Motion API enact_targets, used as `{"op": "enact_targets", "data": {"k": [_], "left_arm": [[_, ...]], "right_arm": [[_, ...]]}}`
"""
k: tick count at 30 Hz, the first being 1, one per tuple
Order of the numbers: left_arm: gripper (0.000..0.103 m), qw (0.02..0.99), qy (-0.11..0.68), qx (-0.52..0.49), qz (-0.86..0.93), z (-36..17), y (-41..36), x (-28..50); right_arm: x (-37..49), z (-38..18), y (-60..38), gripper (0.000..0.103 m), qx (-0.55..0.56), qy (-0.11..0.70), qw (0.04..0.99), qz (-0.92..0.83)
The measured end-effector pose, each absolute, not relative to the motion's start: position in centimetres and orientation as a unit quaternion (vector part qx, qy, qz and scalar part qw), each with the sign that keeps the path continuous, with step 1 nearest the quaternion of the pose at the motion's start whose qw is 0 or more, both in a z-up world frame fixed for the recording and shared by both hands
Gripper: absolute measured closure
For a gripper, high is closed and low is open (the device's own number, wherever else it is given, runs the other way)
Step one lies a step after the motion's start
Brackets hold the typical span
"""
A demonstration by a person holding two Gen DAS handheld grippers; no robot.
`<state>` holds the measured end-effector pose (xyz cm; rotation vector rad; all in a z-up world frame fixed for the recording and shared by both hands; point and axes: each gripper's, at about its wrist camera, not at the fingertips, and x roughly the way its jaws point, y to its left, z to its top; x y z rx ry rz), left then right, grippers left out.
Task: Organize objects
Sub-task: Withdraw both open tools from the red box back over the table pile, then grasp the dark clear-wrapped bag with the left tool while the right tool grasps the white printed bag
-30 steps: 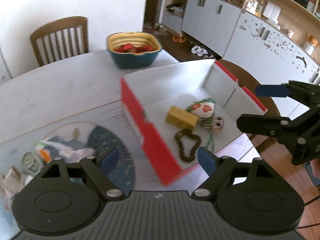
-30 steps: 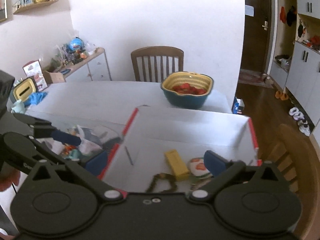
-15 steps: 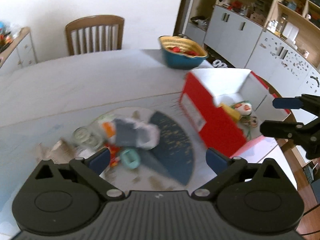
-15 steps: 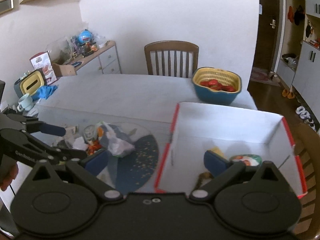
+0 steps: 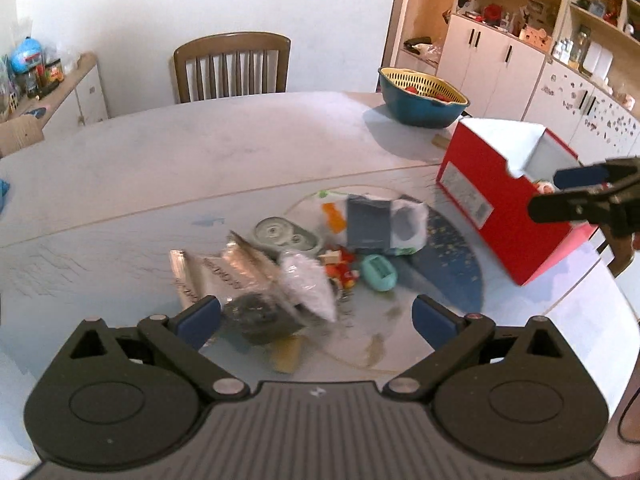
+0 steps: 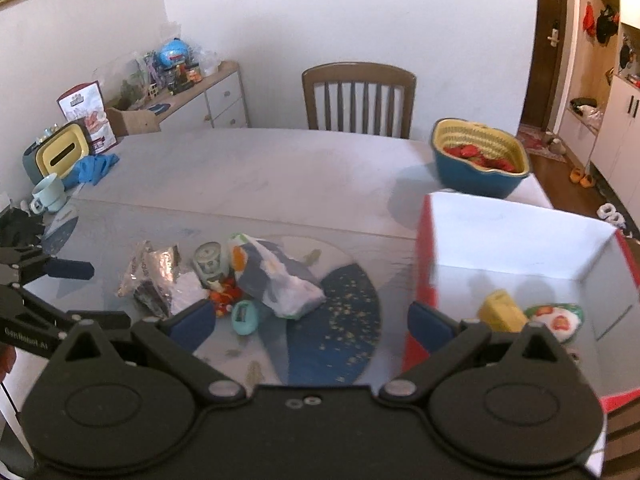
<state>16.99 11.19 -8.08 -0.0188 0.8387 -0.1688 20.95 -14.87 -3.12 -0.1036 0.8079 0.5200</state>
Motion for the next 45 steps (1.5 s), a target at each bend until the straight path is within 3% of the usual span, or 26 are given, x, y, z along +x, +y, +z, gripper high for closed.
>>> {"op": "enact_targets", "data": {"k": [18,22,27,31,33,37,39,45], "left_arm": [[0.001,0.909,0.412,0.012,-0.068,-12.6,13.2,19.4],[0.002,0.907,0.415,0.019,-0.066,-13.0,13.0,19.5],[0.018,0.91,0.407,0.033,-0.072,-13.1,12.8,19.3],[0.024,0.91,0.405,0.043,-0.077,-13.3,12.5,19.4],[0.032,0.909,0.407,0.048,-0.076,-13.4,12.4,19.5],[0.033,0.91,0.403,0.065,-0.077,-13.5,12.2,19.5],[0.041,0.911,0.4,0.067,-0.076,-13.3,12.2,19.6],[0.053,0.912,0.397,0.076,-0.075,-13.2,12.3,20.0]], "right_arm": [[27.1,-7.8,-7.0,0.009,-0.099,0.42,0.869,0.241],[28.4,-8.4,-5.9,0.019,-0.119,0.424,0.865,0.241],[29.3,-9.5,-4.8,0.023,-0.134,0.436,0.853,0.251],[29.6,-10.3,-4.0,0.034,-0.14,0.447,0.843,0.262],[29.6,-10.5,-3.7,0.037,-0.146,0.448,0.842,0.262],[29.7,-10.9,-3.3,0.052,-0.145,0.454,0.838,0.265],[29.6,-11.0,-3.2,0.06,-0.148,0.454,0.838,0.264],[29.4,-11.1,-3.2,0.078,-0.152,0.452,0.841,0.258]]}}
